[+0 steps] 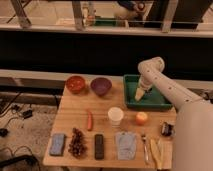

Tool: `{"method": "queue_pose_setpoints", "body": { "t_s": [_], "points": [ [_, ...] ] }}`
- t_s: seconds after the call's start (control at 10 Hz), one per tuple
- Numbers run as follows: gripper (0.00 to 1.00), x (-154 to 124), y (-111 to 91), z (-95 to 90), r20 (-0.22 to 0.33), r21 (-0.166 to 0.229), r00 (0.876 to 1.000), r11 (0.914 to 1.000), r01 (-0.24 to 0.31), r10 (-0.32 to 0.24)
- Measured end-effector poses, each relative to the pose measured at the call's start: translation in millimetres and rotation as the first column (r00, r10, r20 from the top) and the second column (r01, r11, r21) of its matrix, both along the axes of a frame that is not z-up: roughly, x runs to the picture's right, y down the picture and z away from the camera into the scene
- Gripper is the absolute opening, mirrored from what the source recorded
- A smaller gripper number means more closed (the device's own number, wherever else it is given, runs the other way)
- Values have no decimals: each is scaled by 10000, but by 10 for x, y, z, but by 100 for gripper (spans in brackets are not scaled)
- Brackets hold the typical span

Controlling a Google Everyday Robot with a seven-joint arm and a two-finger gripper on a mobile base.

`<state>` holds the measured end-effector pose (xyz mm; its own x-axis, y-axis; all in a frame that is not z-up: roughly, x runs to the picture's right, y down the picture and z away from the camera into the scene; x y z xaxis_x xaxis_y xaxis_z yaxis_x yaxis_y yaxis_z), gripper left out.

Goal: Stack cups into tray

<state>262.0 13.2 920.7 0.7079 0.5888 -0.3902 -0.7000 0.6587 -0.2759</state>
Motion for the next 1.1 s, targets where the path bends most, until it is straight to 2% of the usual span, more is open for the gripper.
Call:
{"method": "queue_pose_setpoints", "body": {
  "t_s": [0.4,0.6,0.8,1.1],
  "points": [
    [80,-74,-4,-87,-186,307,9994,9991,304,-298],
    [80,-108,-59,-179,-191,609,9992,9975,371,-360],
    [80,-97,-143,-277,-141,848,9996,9960,272,-261],
    [80,-82,-265,-410,236,1196,9996,9927,-152,125]
  ]
}}
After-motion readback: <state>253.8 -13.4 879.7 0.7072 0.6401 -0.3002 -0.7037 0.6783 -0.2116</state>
